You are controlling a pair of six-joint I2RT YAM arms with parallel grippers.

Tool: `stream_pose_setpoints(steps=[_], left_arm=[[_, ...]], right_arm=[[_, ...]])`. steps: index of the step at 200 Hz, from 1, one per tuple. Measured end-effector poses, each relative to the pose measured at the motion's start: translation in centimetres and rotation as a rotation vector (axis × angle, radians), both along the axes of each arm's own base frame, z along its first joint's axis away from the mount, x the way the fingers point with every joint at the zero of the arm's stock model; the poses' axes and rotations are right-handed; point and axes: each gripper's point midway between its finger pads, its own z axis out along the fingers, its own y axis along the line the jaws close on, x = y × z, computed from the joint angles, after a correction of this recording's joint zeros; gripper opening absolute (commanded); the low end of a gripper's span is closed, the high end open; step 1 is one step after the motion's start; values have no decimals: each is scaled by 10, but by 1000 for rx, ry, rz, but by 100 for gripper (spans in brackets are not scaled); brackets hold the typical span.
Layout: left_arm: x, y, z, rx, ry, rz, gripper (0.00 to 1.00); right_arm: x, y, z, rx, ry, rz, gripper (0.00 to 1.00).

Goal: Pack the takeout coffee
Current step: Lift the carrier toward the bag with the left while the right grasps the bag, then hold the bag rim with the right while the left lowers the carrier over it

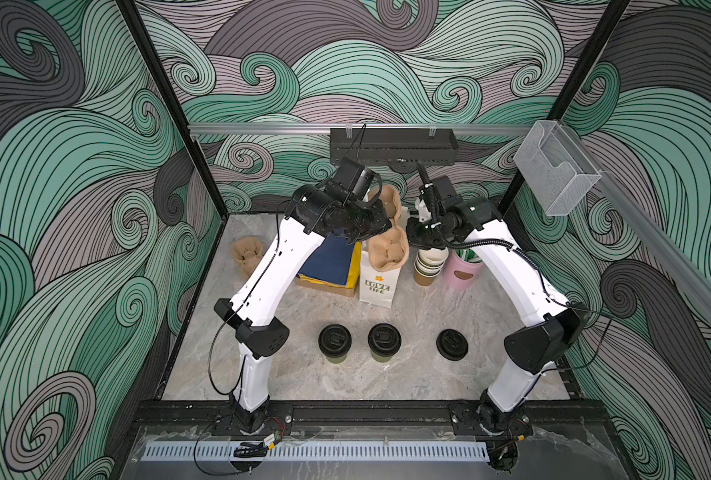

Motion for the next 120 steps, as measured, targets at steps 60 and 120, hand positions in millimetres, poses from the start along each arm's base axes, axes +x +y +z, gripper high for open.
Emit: stream_pose_setpoints(steps=[60, 120], left_arm=[[16, -13, -14, 15, -14, -18, 10], [27, -20, -8, 24, -94, -48, 10]], right_arm=[[-5, -6, 0, -9, 0, -20, 42], [-27, -36, 58, -12, -176, -80, 69]])
